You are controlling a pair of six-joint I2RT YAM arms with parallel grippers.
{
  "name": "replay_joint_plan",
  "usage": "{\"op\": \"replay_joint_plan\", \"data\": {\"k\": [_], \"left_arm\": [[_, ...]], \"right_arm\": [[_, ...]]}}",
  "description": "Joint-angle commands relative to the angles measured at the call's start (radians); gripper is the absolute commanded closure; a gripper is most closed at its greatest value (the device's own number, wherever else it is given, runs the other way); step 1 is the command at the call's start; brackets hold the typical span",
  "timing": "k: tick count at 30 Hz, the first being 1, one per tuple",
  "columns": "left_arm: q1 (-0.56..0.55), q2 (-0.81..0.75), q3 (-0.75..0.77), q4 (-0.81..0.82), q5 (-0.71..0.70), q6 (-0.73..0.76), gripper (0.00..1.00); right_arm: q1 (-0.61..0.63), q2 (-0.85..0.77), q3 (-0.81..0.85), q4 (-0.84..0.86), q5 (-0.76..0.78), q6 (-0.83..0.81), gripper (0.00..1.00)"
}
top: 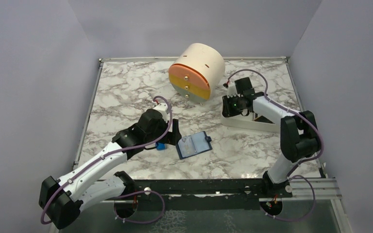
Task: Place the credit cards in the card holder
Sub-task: Adjust the storage box at the center of the board, then pick up the credit card from the storage box.
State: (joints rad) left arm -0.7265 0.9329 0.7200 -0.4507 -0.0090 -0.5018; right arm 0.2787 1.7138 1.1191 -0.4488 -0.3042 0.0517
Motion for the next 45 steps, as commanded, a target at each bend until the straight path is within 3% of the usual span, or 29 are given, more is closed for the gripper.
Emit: {"op": "replay_joint_plan", "data": {"k": [1,4,10,14,18,20,30,38,45], "left_arm": [[0.004,-0.017,0.037,0.016,-0.043,0.001,0.15],[0.003,-0.043,0.038,0.001,-0.051,0.015,0.15],[0.003,-0.076,0.052,-0.022,-0.055,0.066,0.14],[0.004,-0.100,0.061,-0.038,-0.054,0.095,0.13],[0.004,-0.133,0.054,-0.037,-0.042,0.110,0.10],[0.004,-0.141,0.053,-0.035,-0.027,0.117,0.10],[-0.022,-0.154,0.047,-0.037,-0.022,0.125,0.08],[-0.056,-0.151,0.056,-0.057,-0.085,0.133,0.05],[-0.076,-0.132,0.061,-0.066,-0.111,0.144,0.03]], "right_arm": [[0.061,-0.112,-0.109,-0.110,-0.016,0.112,0.79],[0.085,-0.209,-0.162,-0.168,0.005,0.175,0.80],[0.086,-0.314,-0.154,-0.312,0.199,0.259,0.78],[0.086,-0.322,-0.061,-0.340,0.378,0.267,0.66],[0.079,-0.260,0.029,-0.333,0.674,0.177,0.54],[0.055,-0.224,0.053,-0.332,0.736,0.134,0.51],[-0.105,-0.140,-0.011,-0.217,0.808,-0.007,0.47],[-0.165,-0.054,-0.012,-0.192,0.849,-0.015,0.37],[-0.220,-0.014,-0.045,-0.133,0.819,-0.018,0.37]]}}
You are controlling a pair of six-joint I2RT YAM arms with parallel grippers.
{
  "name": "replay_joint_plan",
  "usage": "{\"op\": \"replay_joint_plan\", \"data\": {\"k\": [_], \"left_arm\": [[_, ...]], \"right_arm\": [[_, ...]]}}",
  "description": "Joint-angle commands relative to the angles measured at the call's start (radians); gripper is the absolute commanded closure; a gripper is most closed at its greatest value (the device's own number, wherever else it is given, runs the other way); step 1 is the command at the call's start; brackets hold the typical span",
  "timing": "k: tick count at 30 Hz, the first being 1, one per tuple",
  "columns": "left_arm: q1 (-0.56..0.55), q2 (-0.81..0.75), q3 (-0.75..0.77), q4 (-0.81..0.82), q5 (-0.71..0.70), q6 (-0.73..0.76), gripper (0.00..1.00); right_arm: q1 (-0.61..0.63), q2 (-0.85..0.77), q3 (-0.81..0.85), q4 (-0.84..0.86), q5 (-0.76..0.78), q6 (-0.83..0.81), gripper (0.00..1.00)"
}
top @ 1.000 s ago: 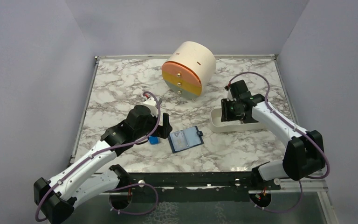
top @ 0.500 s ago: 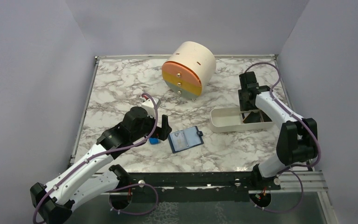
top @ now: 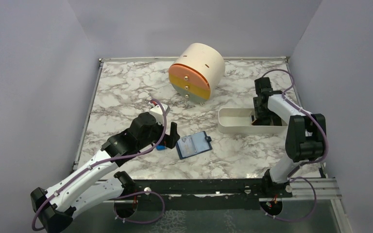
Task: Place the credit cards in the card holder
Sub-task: Pick up the credit card from the storage box.
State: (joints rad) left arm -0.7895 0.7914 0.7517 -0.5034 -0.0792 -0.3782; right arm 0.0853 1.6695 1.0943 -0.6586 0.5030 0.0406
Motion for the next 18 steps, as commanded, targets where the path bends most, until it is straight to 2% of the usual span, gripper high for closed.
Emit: {"op": "replay_joint_plan", "data": {"k": [1,8,18], "left_arm": [[-0.014,0.013,0.029,-0.013,-0.041,0.021,0.03],[-0.014,0.029,0.031,-0.013,-0.050,0.016,0.03],[-0.014,0.048,0.031,-0.017,-0.054,0.008,0.03]], "right_arm": [[-0.029,0.036,-0.025,0.084,0.006,-0.008,0.38],[-0.078,0.091,-0.067,0.134,-0.050,-0.004,0.41],[-0.087,-0.006,-0.025,0.117,-0.086,-0.039,0.80]]}}
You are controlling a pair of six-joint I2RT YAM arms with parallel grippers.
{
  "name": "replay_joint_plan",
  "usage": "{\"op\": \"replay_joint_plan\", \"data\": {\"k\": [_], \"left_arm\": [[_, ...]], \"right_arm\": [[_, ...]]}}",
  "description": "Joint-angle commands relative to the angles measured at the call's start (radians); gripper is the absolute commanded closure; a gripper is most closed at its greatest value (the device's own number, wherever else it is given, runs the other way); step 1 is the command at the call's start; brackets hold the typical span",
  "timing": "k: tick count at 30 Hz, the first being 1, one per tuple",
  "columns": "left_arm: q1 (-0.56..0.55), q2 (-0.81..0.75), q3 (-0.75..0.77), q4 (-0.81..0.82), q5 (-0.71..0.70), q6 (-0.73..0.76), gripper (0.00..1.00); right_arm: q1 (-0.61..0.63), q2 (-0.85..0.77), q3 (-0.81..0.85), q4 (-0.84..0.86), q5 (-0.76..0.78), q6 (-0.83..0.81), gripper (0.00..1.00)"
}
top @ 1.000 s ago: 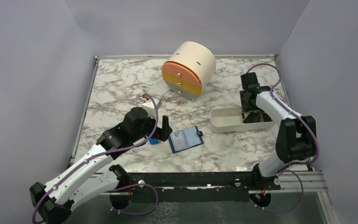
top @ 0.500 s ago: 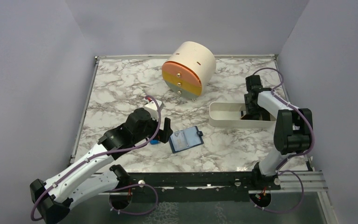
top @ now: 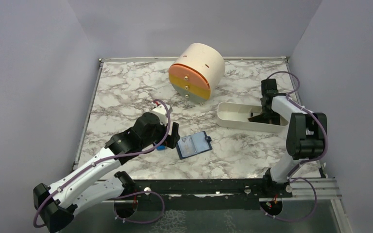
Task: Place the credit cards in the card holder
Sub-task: Pick up the credit card from the storage box.
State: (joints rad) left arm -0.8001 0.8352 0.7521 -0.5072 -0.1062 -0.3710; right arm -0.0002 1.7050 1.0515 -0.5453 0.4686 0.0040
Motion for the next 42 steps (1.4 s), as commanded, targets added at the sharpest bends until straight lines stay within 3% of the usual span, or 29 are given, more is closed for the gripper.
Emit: {"op": "replay_joint_plan", "data": {"k": [1,5,17,21,24,32,42], "left_arm": [[-0.004,0.006,0.030,-0.013,-0.026,0.000,0.03],[-0.004,0.005,0.033,-0.013,-0.024,0.001,0.03],[-0.004,-0.002,0.031,-0.016,-0.009,-0.005,0.03],[-0.004,-0.004,0.029,-0.015,-0.002,-0.009,0.03],[-0.004,-0.006,0.027,-0.015,-0.001,-0.012,0.03],[-0.004,-0.019,0.021,-0.013,-0.020,-0.024,0.03],[-0.004,-0.018,0.015,-0.014,-0.045,-0.037,0.06]], "right_arm": [[-0.001,-0.055,0.024,-0.003,-0.054,-0.003,0.84],[-0.001,-0.105,0.031,-0.010,-0.092,-0.011,0.98],[-0.001,-0.161,0.006,-0.020,-0.347,0.029,0.97],[-0.001,-0.117,-0.010,-0.002,-0.321,0.042,0.90],[-0.001,-0.093,0.001,-0.016,-0.292,0.048,0.99],[-0.001,-0.158,0.106,-0.143,-0.166,0.105,0.99],[0.009,-0.252,0.152,-0.255,-0.209,0.166,0.99]]}}
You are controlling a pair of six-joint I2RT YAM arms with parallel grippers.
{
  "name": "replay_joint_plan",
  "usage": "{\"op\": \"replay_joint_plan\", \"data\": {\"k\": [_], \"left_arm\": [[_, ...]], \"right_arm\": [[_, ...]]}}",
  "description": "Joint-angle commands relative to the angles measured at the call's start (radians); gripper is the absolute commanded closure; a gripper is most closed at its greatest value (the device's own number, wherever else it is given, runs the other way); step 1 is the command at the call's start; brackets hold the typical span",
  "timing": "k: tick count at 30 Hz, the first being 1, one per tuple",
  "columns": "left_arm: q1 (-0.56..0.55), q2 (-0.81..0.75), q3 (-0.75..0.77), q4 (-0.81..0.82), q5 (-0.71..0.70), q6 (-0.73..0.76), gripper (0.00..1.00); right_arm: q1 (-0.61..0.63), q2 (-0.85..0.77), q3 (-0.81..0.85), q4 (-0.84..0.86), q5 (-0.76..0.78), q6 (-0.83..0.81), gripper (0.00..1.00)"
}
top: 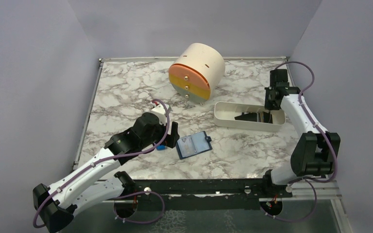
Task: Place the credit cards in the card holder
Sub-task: Pick up the credit card from the storage box.
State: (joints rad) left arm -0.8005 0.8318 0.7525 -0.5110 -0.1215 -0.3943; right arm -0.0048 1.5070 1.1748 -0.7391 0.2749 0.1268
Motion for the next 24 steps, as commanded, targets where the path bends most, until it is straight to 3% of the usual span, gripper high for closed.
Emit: {"op": "replay_joint_plan", "data": {"k": [1,8,13,21,24], "left_arm": [[-0.003,-0.012,0.014,-0.012,-0.030,-0.018,0.06],[-0.003,0.003,0.013,-0.009,-0.007,-0.072,0.08],[-0.003,0.007,-0.024,0.048,0.104,-0.190,0.13],[-0.003,0.015,-0.108,0.237,0.276,-0.476,0.23],[-0.003,-0.007,-0.171,0.403,0.351,-0.606,0.24]], "right_arm": [[0.019,-0.065,0.030,-0.067,-0.014,0.051,0.99],[0.118,-0.139,0.042,-0.108,-0.077,0.136,0.99],[0.257,-0.220,0.031,-0.084,-0.113,0.194,0.99],[0.366,-0.369,-0.143,0.194,-0.558,0.303,0.99],[0.378,-0.411,-0.238,0.340,-0.746,0.385,0.99]]}}
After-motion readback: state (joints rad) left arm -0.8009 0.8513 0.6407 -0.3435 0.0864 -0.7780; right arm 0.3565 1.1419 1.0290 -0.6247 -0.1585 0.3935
